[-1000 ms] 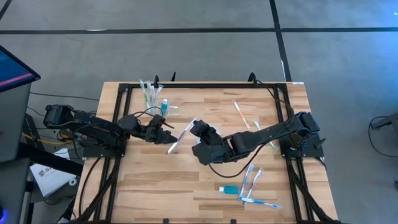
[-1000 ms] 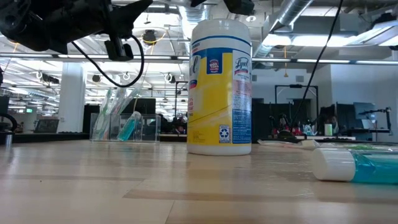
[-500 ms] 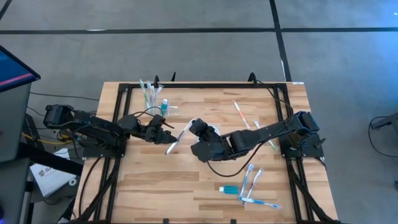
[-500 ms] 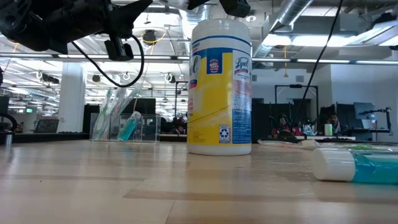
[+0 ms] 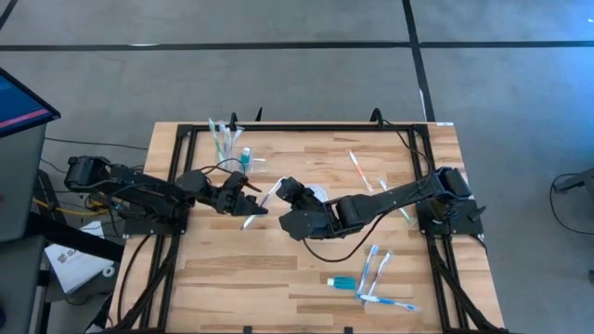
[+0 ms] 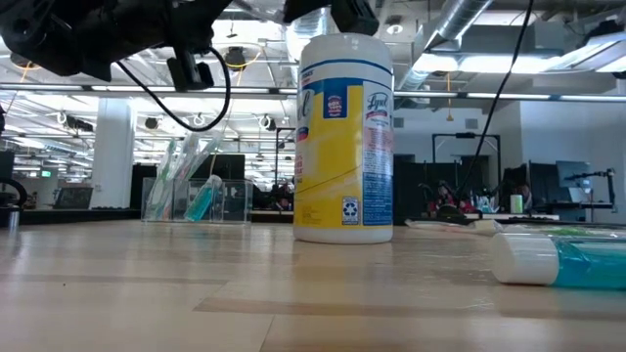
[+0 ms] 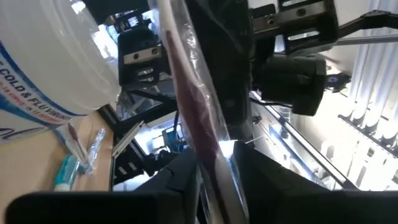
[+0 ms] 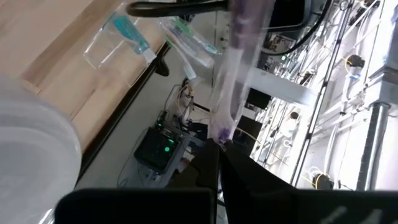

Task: Pick & Place toothbrushing station
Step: Put the top purple toothbrush into the transparent organizer

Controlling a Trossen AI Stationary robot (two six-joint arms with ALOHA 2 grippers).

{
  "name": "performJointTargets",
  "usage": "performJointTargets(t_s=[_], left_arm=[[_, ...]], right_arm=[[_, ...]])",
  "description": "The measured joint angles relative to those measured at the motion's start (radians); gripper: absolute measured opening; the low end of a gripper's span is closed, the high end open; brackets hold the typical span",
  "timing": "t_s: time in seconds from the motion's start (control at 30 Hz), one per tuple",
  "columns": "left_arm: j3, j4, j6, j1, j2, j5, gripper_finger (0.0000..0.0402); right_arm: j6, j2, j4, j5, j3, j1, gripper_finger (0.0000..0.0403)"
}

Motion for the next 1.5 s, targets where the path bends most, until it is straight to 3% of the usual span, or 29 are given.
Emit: performJointTargets(t_s=[0.2, 0.67, 0.93, 1.3, 1.5], left_arm=[[-0.003, -0.052, 0.017, 0.000, 0.007, -0.003, 0.0032], [-0.002, -0.058, 0.094, 0.000, 0.004, -0.006, 0.0014], [-0.001, -0.064, 0.141, 0.001, -0.009, -0.007, 0.0013], [0.000, -0.059, 0.232, 0.047, -0.010, -0.003, 0.0013], [0.000, -0.062, 0.312, 0.108, -0.010, -0.010, 0.0013]], right_arm=[[0.002, -0.002, 0.011, 0.000, -0.002, 0.000, 0.0000], [0.067, -0.044, -0.013, -0.009, -0.005, 0.023, 0.0029], [0.208, -0.078, -0.125, -0.020, -0.007, 0.040, 0.0058], [0.363, -0.084, -0.225, -0.044, -0.007, 0.052, 0.0064], [0.579, -0.126, -0.300, -0.182, -0.006, 0.050, 0.0064]])
